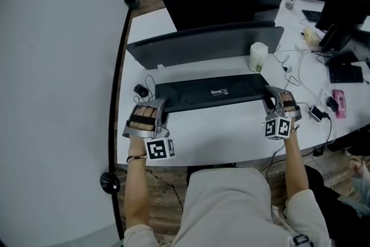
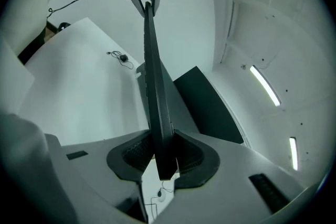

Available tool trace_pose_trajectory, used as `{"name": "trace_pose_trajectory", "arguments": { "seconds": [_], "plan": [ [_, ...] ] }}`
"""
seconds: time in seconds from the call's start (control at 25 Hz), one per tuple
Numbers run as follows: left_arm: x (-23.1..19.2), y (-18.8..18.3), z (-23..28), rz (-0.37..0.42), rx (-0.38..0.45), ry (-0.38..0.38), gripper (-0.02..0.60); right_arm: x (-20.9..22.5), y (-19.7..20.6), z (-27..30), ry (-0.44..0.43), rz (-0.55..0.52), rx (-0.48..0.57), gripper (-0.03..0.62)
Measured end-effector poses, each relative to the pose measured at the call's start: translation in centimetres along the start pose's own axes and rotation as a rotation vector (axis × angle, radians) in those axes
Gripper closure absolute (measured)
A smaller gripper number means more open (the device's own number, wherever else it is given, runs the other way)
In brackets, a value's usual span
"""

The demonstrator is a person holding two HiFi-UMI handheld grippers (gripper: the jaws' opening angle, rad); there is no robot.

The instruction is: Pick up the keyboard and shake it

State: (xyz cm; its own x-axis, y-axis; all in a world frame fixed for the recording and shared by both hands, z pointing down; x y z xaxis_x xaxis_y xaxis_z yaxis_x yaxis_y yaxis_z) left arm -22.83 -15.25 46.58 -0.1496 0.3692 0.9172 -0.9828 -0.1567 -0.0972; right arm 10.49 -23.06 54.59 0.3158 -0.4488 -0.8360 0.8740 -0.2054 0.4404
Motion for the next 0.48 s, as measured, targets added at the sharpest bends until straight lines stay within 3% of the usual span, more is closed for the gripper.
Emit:
{"name": "trace_pose_trajectory", "arguments": {
  "seconds": [0.12, 0.24, 0.48],
  "plan": [
    [-0.2, 0.2, 0.9, -0.001, 0.057, 0.054, 0.471, -0.9, 0.2, -1.6, -0.044, 0.026, -0.018, 0.467],
    [1.6, 0.8, 1.4, -0.085, 0.157, 0.156, 0.471, -0.2, -0.3, -3.0, -0.194, -0.049, -0.013, 0.468],
    [7.1, 0.9, 0.7, -0.518, 0.424, 0.517, 0.471, 1.9, -1.3, -4.9, -0.704, -0.023, 0.026, 0.471]
  ]
}}
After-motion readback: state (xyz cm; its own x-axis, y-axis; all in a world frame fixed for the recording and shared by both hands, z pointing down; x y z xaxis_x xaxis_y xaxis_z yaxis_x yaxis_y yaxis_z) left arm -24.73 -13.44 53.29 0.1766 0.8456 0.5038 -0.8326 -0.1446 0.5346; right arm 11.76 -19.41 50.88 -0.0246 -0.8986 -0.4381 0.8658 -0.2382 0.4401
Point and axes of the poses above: the fingertips, and each gripper's own axes: z forward along the fingers, x to its right, y out of its underside, the point moved 3 cm from there along -z, backward along the fingers, and after that the axes turned 3 degrees about z, right-handed, at the moved point
